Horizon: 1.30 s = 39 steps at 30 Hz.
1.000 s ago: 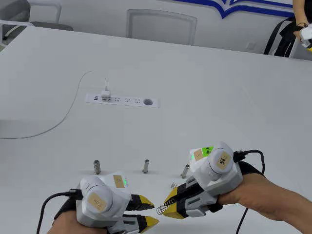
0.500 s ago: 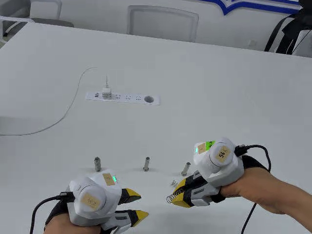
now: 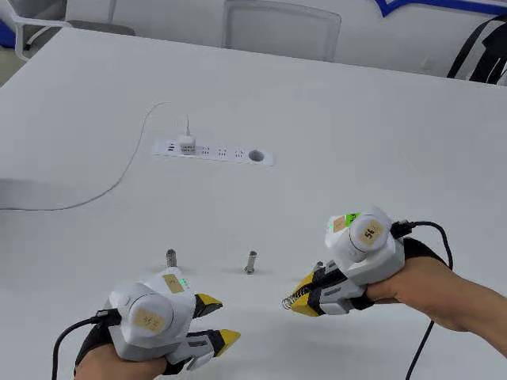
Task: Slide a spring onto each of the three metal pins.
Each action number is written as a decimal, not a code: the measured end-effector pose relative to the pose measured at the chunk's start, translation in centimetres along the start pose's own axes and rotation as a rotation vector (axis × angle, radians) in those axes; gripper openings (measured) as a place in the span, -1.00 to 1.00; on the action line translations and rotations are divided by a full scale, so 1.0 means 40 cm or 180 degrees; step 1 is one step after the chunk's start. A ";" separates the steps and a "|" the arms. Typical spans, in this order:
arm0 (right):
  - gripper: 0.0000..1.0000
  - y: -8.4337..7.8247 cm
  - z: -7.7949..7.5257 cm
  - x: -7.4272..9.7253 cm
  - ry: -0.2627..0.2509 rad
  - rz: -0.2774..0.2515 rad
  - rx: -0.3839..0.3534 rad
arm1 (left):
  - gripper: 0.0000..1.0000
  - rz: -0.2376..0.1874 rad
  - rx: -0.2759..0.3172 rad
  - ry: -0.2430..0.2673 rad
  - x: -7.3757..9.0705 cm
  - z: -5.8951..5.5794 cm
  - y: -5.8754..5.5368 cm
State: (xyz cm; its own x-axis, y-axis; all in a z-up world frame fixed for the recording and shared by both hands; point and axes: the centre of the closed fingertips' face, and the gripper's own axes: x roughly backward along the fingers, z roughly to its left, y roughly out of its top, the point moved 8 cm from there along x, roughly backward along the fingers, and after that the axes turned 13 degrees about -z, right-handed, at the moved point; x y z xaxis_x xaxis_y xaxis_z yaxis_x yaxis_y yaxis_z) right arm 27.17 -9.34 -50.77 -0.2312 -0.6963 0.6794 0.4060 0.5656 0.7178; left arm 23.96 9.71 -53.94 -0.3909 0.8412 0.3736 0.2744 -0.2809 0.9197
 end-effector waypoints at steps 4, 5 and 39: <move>-0.75 0.000 -0.016 -0.007 -0.0045 0.0033 -0.0024 | -0.30 0.0000 0.0037 0.0052 0.003 0.008 -0.004; -0.75 0.000 -0.021 -0.009 -0.0062 0.0041 -0.0035 | -0.28 0.0000 0.0040 0.0077 0.004 0.010 -0.005; -0.75 0.065 -0.150 -0.073 -0.0136 0.0203 0.0026 | 0.23 0.0015 0.0257 0.0424 0.046 0.070 -0.026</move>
State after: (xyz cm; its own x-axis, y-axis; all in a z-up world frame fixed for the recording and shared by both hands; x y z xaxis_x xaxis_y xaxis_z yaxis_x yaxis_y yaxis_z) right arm 34.22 -8.48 -51.79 -0.2428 -0.6394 0.7295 0.4139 0.6118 0.6741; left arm 25.39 12.85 -54.55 -0.5012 0.7698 0.3954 0.3440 -0.2420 0.9072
